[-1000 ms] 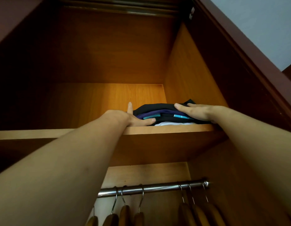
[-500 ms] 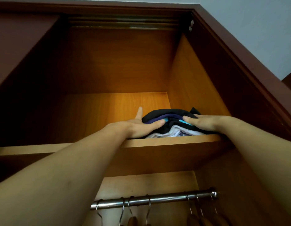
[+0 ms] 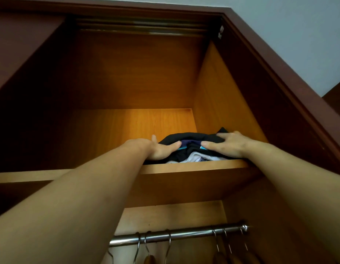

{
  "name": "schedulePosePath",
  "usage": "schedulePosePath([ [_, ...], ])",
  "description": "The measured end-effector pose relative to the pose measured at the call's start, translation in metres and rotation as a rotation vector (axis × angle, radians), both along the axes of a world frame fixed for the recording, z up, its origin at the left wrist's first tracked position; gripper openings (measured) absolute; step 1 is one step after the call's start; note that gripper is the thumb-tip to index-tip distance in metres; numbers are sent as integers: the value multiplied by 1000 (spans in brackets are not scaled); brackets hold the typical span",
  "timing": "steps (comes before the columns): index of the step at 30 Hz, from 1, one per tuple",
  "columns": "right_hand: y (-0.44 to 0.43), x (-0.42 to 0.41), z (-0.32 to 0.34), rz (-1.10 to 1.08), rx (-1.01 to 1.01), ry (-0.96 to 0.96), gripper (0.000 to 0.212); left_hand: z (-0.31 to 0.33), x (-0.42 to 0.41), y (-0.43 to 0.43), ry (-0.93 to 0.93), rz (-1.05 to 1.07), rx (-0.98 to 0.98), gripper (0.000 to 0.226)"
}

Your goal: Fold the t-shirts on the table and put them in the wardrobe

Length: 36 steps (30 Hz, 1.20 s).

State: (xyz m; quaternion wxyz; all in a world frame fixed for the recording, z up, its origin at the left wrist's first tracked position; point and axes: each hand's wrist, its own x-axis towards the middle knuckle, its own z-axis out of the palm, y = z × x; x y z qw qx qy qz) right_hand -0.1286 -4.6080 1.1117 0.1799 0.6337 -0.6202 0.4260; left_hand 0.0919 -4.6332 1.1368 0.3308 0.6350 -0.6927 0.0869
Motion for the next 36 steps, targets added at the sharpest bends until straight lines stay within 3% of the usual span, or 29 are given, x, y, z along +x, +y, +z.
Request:
schedulePosePath([
  [3, 0, 13, 6, -1, -68, 147, 92, 0, -11, 12, -78, -112, -232, 99],
  [5, -6, 12, 14, 95, 57, 187, 87, 1, -18, 11, -205, -169, -322, 87],
  [7, -14, 5, 14, 103, 131, 197, 83, 2, -21, 3, -308, -178, -247, 85],
  [11, -21, -7, 13, 56, 117, 186, 73, 1, -26, -8, -328, -133, -139, 100],
  [15, -16, -7, 11, 84, 167, 191, 86, 2, -26, -10, -343, -149, -76, 109],
  [22, -12, -3, 8, 140, 161, 212, 75, -2, -28, -13, -251, -166, -150, 77],
  [27, -13, -2, 12, 94, 236, 224, 98, -5, -30, -8, -275, -102, -108, 74],
  [30, -3, -2, 9, 131, 253, 178, 78, -6, -34, 2, -278, -63, -61, 75],
  [36, -3, -4, -3, 158, -12, 35, 74, -16, -29, 29, -90, -124, -182, 76],
])
